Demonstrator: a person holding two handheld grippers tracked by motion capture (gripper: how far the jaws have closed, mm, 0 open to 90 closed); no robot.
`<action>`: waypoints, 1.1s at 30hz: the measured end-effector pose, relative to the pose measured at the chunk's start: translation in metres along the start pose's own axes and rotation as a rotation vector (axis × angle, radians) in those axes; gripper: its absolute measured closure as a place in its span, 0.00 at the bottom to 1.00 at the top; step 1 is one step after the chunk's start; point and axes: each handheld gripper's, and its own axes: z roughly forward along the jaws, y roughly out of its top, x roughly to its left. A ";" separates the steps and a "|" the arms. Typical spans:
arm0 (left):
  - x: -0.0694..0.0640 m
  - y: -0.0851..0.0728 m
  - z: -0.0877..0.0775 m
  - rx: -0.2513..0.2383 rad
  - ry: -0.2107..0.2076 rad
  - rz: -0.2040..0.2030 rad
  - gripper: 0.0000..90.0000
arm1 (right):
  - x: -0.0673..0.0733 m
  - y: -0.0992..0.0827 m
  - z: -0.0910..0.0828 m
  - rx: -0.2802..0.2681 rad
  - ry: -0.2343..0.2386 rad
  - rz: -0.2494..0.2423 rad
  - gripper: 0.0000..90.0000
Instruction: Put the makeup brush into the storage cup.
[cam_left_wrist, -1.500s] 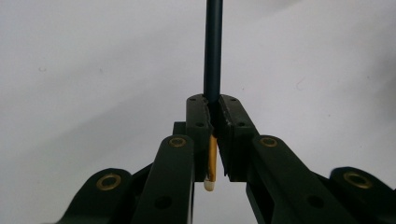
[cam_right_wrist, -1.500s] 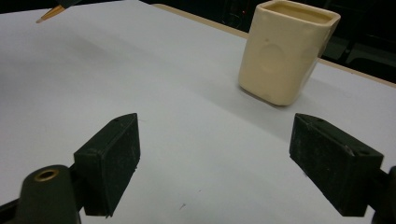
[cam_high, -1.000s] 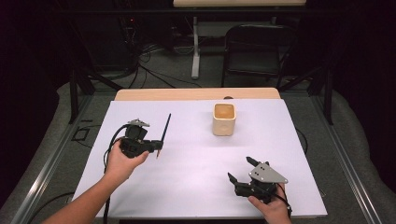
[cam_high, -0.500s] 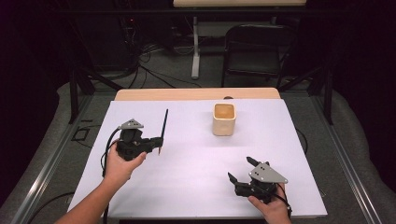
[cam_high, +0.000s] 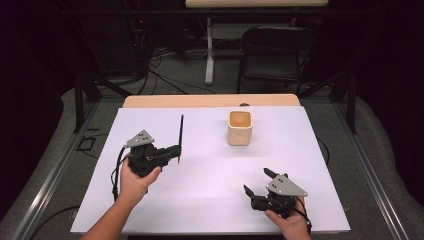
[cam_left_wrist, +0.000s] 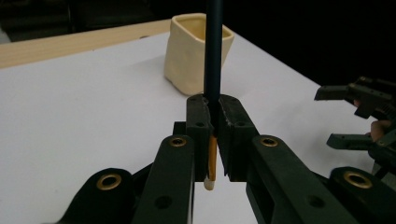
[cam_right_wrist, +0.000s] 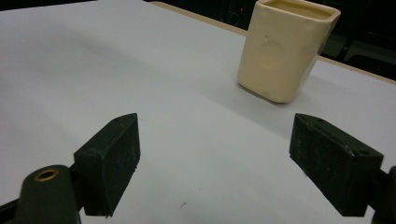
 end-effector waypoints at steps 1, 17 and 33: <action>-0.001 -0.001 0.001 -0.015 -0.002 0.001 0.93 | 0.000 0.000 0.000 0.001 -0.002 0.003 0.18; -0.007 -0.012 -0.007 -0.129 -0.013 0.029 0.93 | 0.001 0.000 0.003 0.013 -0.004 0.008 0.18; -0.007 -0.013 -0.010 -0.131 -0.011 0.037 0.93 | 0.001 0.003 0.005 0.008 0.001 0.005 0.18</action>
